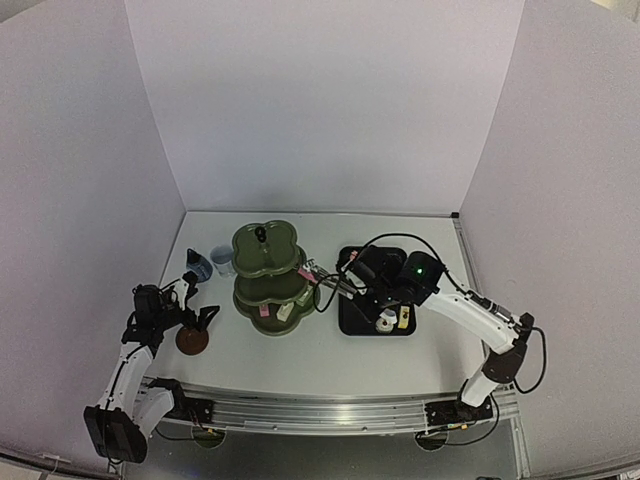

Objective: Serve the afternoon tea

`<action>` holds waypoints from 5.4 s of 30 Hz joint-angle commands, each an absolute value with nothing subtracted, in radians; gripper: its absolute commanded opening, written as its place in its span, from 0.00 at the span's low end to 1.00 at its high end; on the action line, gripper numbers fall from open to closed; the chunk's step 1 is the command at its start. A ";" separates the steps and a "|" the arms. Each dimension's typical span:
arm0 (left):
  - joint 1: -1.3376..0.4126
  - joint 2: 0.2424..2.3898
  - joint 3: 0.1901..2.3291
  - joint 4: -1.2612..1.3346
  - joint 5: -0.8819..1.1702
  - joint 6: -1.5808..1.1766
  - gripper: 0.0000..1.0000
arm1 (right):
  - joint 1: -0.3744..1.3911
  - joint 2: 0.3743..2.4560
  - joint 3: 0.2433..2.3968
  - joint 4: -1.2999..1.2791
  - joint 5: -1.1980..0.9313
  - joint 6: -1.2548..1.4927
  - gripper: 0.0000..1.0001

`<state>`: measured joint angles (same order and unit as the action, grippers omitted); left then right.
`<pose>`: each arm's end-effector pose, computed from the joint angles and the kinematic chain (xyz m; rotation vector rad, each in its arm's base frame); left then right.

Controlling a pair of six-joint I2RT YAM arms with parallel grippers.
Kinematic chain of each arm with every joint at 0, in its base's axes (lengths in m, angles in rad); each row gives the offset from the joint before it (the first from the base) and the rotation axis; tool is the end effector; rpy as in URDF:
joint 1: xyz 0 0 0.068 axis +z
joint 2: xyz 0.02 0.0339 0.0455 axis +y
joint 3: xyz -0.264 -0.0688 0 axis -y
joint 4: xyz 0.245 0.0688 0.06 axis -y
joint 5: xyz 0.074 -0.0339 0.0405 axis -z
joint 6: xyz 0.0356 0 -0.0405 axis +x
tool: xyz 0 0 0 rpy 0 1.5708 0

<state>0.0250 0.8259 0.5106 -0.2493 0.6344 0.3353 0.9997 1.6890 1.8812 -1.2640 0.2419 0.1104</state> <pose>0.1798 -0.0166 0.2337 0.6705 1.9330 -0.4517 0.1867 0.2748 0.3860 -1.0426 2.3749 0.0803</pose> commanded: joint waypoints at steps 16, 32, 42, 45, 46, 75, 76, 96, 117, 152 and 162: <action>0.021 0.807 0.531 -0.237 0.640 0.338 1.00 | 1.028 1.912 2.105 -1.233 0.223 0.064 0.00; 0.021 0.815 0.543 -0.247 0.638 0.342 1.00 | 1.028 1.923 2.129 -1.234 0.186 0.073 0.29; 0.022 0.812 0.539 -0.254 0.640 0.336 1.00 | 1.028 1.867 2.111 -1.235 0.161 0.078 0.32; 0.021 0.809 0.540 -0.260 0.638 0.341 1.00 | 1.028 1.832 2.085 -1.236 0.177 0.080 0.32; 0.021 0.808 0.540 -0.261 0.637 0.342 1.00 | 1.027 1.816 2.074 -1.234 0.183 0.083 0.32; 0.021 0.814 0.520 -0.240 0.633 0.341 1.00 | 0.730 1.569 1.639 -1.409 0.287 0.568 0.29; 0.021 0.814 0.520 -0.239 0.633 0.342 1.00 | 0.726 1.570 1.630 -1.414 0.282 0.597 0.29; 0.021 0.813 0.488 -0.204 0.644 0.332 1.00 | 0.716 1.469 1.360 -1.447 0.101 0.802 0.31; 0.021 0.810 0.494 -0.221 0.647 0.336 1.00 | 0.716 1.430 1.343 -1.446 0.118 0.777 0.33; 0.021 0.797 0.492 -0.229 0.637 0.335 0.99 | 0.715 1.456 1.286 -1.343 0.090 0.725 0.00; 0.021 0.801 0.496 -0.225 0.634 0.336 1.00 | 0.715 1.423 1.383 -1.399 0.165 0.702 0.00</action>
